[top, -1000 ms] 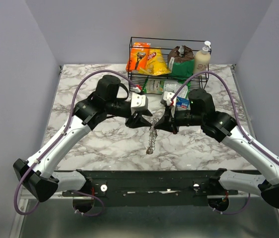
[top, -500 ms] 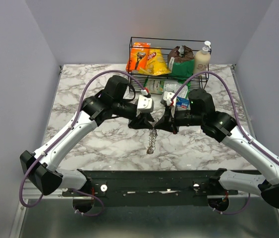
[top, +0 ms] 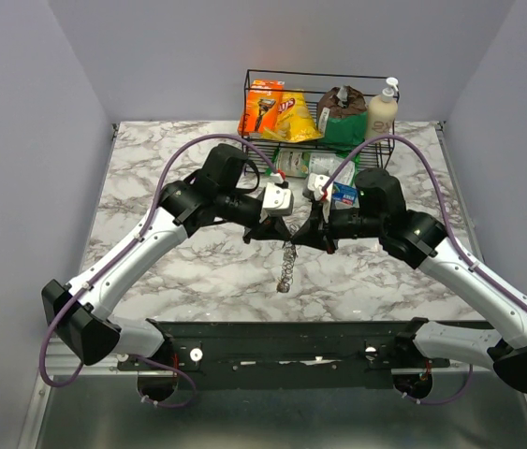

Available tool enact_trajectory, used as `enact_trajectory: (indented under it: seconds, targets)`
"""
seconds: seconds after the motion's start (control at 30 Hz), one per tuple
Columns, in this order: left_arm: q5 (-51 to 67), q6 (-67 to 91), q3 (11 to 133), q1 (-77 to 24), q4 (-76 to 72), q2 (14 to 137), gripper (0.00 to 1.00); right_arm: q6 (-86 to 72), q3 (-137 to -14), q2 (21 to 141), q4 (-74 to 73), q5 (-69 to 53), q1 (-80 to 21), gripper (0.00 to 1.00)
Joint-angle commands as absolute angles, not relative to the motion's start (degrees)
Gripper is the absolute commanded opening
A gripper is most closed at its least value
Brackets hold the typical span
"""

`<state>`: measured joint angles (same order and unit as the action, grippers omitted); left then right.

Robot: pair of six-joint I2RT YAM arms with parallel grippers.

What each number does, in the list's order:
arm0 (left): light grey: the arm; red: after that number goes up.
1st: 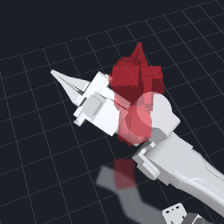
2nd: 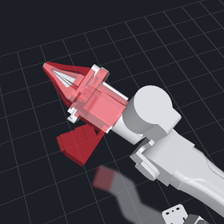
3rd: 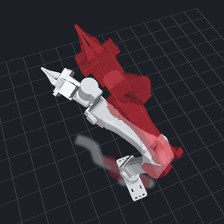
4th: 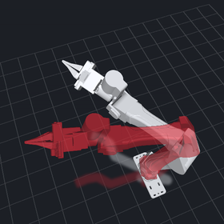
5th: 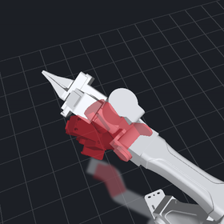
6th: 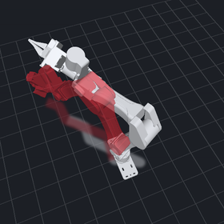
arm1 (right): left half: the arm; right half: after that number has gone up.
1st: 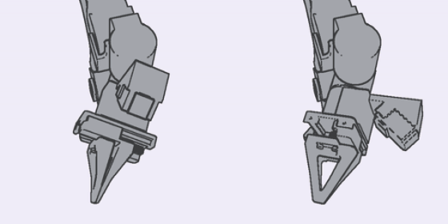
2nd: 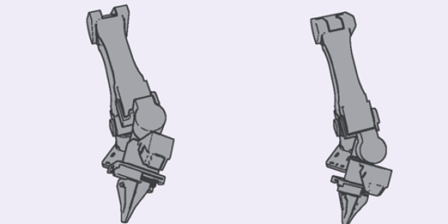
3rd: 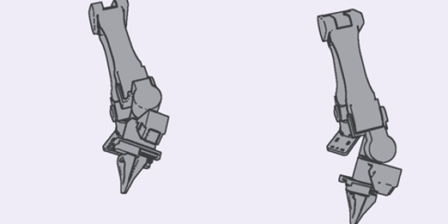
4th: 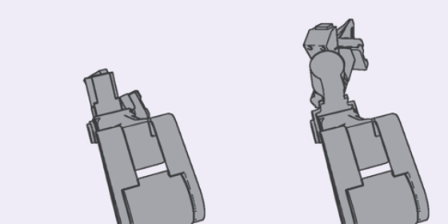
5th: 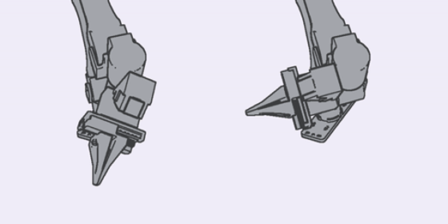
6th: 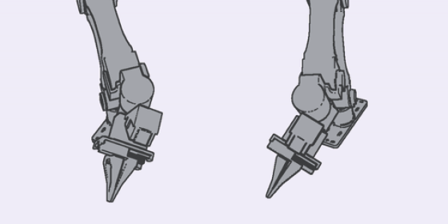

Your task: Put the keys on the keyring

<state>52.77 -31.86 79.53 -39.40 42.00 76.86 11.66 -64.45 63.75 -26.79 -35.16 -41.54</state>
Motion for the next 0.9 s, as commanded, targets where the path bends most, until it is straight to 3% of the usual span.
enact_trajectory:
  seconds: [0.0, 0.27, 0.37, 0.4, 0.47, 0.5, 0.6, 0.73, 0.87]
  targets:
    - [52.0, -32.9, 81.3, -40.0, 43.8, 77.7, 0.00, 12.0, -66.1, 63.2, -25.8, -34.5, -41.6, 0.01]
    - [51.6, -32.8, 81.7, -40.3, 44.4, 78.0, 0.00, 12.0, -65.9, 62.7, -25.5, -34.3, -41.7, 0.02]
    - [51.3, -32.4, 81.2, -40.3, 43.4, 77.2, 0.00, 12.3, -65.6, 62.1, -25.1, -35.2, -41.7, 0.21]
    - [51.2, -32.3, 80.9, -40.4, 43.2, 77.1, 0.00, 12.4, -65.4, 61.8, -25.0, -35.5, -41.7, 0.36]
    - [50.9, -32.3, 80.6, -40.3, 42.5, 76.5, 0.00, 12.5, -65.0, 60.9, -24.4, -35.8, -41.7, 0.53]
    - [50.8, -32.2, 80.3, -40.4, 42.3, 76.3, 0.00, 12.5, -64.8, 60.6, -24.1, -35.7, -41.7, 0.69]
    - [50.5, -32.2, 79.6, -40.3, 41.4, 75.6, 0.00, 12.3, -64.2, 59.0, -23.0, -34.9, -41.7, 0.89]
    - [50.3, -31.2, 78.2, -40.3, 39.0, 74.5, 0.00, 11.4, -63.0, 56.2, -20.9, -33.3, -41.7, 1.00]
    - [50.4, -29.0, 75.6, -40.3, 33.4, 72.2, 0.00, 9.3, -61.3, 53.8, -17.8, -32.1, -41.4, 1.00]
